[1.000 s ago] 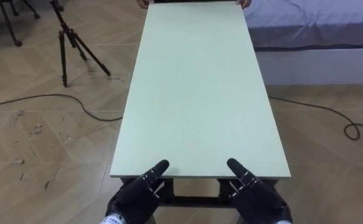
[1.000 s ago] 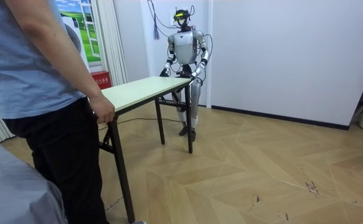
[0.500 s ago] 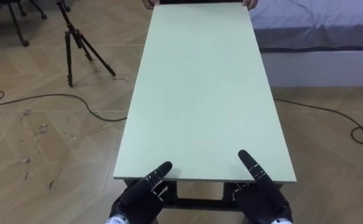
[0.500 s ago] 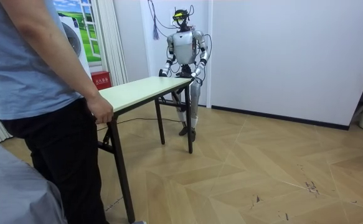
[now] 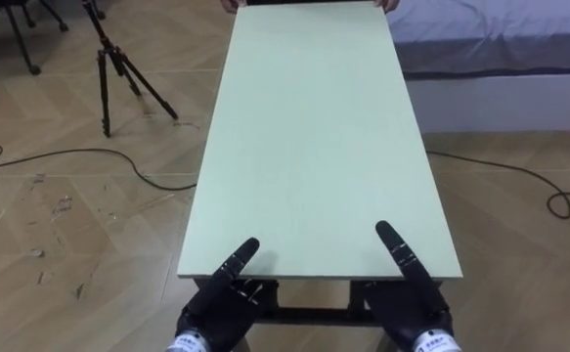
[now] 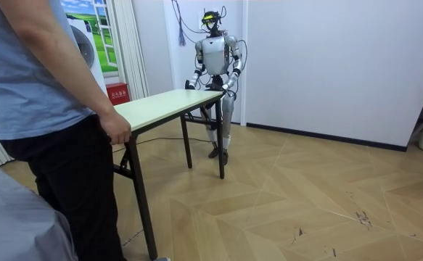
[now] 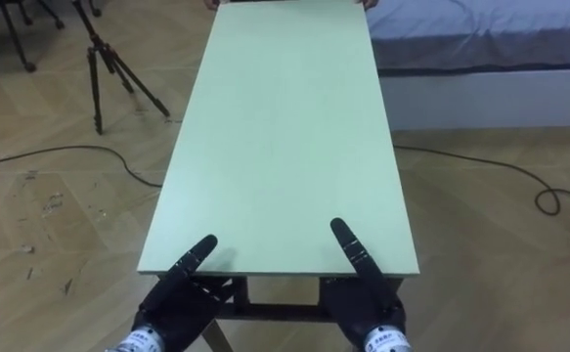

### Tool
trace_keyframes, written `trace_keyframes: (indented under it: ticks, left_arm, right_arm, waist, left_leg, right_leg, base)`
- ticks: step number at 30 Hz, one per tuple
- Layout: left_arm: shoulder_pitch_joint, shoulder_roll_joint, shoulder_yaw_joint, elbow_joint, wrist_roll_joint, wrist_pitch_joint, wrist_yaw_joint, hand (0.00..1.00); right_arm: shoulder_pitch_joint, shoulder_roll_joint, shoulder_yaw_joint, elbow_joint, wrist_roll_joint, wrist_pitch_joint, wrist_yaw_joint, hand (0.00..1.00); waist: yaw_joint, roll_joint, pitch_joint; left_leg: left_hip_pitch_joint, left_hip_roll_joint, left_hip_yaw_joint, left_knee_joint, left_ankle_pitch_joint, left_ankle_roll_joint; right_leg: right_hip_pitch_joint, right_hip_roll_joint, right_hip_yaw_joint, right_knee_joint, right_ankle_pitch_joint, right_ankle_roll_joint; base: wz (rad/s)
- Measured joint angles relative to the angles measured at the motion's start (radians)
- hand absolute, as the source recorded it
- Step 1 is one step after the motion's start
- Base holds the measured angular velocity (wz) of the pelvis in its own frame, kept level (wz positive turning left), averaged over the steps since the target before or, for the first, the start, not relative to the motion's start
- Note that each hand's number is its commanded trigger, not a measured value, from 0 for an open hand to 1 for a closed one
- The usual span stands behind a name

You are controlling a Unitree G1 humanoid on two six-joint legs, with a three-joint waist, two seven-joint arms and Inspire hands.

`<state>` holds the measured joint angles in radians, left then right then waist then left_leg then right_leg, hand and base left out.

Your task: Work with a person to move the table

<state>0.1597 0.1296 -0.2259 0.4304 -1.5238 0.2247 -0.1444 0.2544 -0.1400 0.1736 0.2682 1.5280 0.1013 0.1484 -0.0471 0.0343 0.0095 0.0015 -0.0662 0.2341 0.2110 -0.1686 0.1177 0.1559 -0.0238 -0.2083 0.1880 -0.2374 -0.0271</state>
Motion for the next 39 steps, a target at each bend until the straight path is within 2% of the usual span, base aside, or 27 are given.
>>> trace_keyframes:
  ticks: [5,8,9,10,11,12,18,23,27,30,39]
  left_arm:
    - [0.000,-0.006,0.016,-0.026,-0.013,0.000,0.014,0.00]
    - [0.000,-0.013,0.017,-0.036,-0.013,-0.002,0.023,0.00]
    - [0.000,-0.015,0.019,-0.037,-0.013,-0.003,0.024,0.05]
    - [0.000,-0.021,0.024,-0.037,-0.013,-0.003,0.025,0.51]
    - [0.000,-0.024,0.025,-0.037,-0.013,-0.005,0.026,0.66]
    - [0.000,-0.025,0.025,-0.037,-0.013,-0.005,0.026,1.00]
    - [0.000,-0.029,0.026,-0.047,-0.015,-0.010,0.040,1.00]
    - [0.001,-0.046,0.026,-0.056,-0.015,-0.011,0.047,1.00]
    - [0.002,-0.050,0.026,-0.058,-0.015,-0.012,0.070,1.00]
    - [0.004,-0.067,0.026,-0.058,-0.014,-0.012,0.076,1.00]
    - [0.004,-0.063,0.026,-0.063,0.005,-0.025,0.095,1.00]
  right_arm:
    - [-0.006,0.015,-0.002,0.000,0.003,-0.010,0.000,0.00]
    - [-0.006,0.019,-0.001,0.000,0.002,-0.024,0.000,0.00]
    - [-0.006,0.021,-0.001,0.000,0.002,-0.027,0.000,0.03]
    - [-0.008,0.021,-0.001,0.000,0.002,-0.029,0.000,0.52]
    - [-0.007,0.021,-0.001,0.000,0.002,-0.032,0.000,0.76]
    - [-0.007,0.022,-0.001,0.000,0.002,-0.034,-0.001,1.00]
    - [-0.008,0.031,-0.001,0.000,0.003,-0.045,-0.005,1.00]
    - [-0.008,0.035,-0.002,0.000,0.003,-0.059,-0.103,1.00]
    - [-0.008,0.038,-0.001,0.001,-0.008,-0.060,-0.115,1.00]
    - [-0.008,0.040,0.000,0.001,-0.033,-0.082,-0.120,1.00]
    - [-0.012,0.051,0.000,0.001,-0.041,-0.082,-0.135,1.00]
  waist:
    - [0.000,-0.012,0.0073]
    - [0.002,-0.012,0.0077]
    - [0.002,-0.012,0.0077]
    - [0.002,-0.012,0.0077]
    - [0.002,-0.012,0.0077]
    - [0.002,-0.012,0.0077]
    - [0.003,-0.012,0.0076]
    - [0.026,-0.012,0.0076]
    - [0.024,-0.016,0.0071]
    - [0.023,-0.017,0.0069]
    - [0.021,-0.017,0.0067]
  left_leg:
    - [-0.016,0.001,-0.006,0.008,0.001,0.001]
    - [-0.023,0.001,-0.007,0.011,0.001,0.002]
    - [-0.024,0.001,-0.007,0.011,0.001,0.002]
    - [-0.025,0.000,-0.007,0.011,0.002,0.003]
    - [-0.025,0.001,-0.007,0.012,0.002,0.003]
    - [-0.025,0.000,-0.007,0.012,0.002,0.003]
    - [-0.026,0.000,-0.007,0.012,0.002,0.004]
    - [-0.029,0.000,-0.007,0.011,0.003,0.005]
    - [-0.032,-0.001,-0.016,0.012,0.003,0.004]
    - [-0.032,-0.002,-0.016,0.012,0.003,0.004]
    - [-0.032,-0.001,-0.016,0.010,0.003,0.005]
  right_leg:
    - [-0.016,0.000,-0.012,0.001,0.001,-0.001]
    - [-0.018,0.000,-0.007,0.002,0.001,-0.002]
    - [-0.018,0.000,-0.006,0.002,0.001,-0.002]
    - [-0.018,0.000,-0.005,0.002,0.002,-0.002]
    - [-0.018,0.000,-0.005,0.002,0.003,-0.002]
    - [-0.018,0.000,-0.004,0.001,0.003,-0.002]
    - [-0.019,0.001,0.000,0.002,0.004,-0.002]
    - [-0.021,0.001,-0.002,0.001,0.004,-0.001]
    - [-0.022,0.000,-0.015,0.001,0.005,0.000]
    - [-0.024,0.000,-0.014,0.001,0.006,0.001]
    - [-0.022,0.000,-0.014,0.001,0.006,0.002]
  base:
    - [0.04]
    - [0.01]
    - [0.00]
    - [0.00]
    - [0.00]
    - [0.00]
    - [0.00]
    - [0.01]
    - [0.06]
    - [0.00]
    - [0.00]
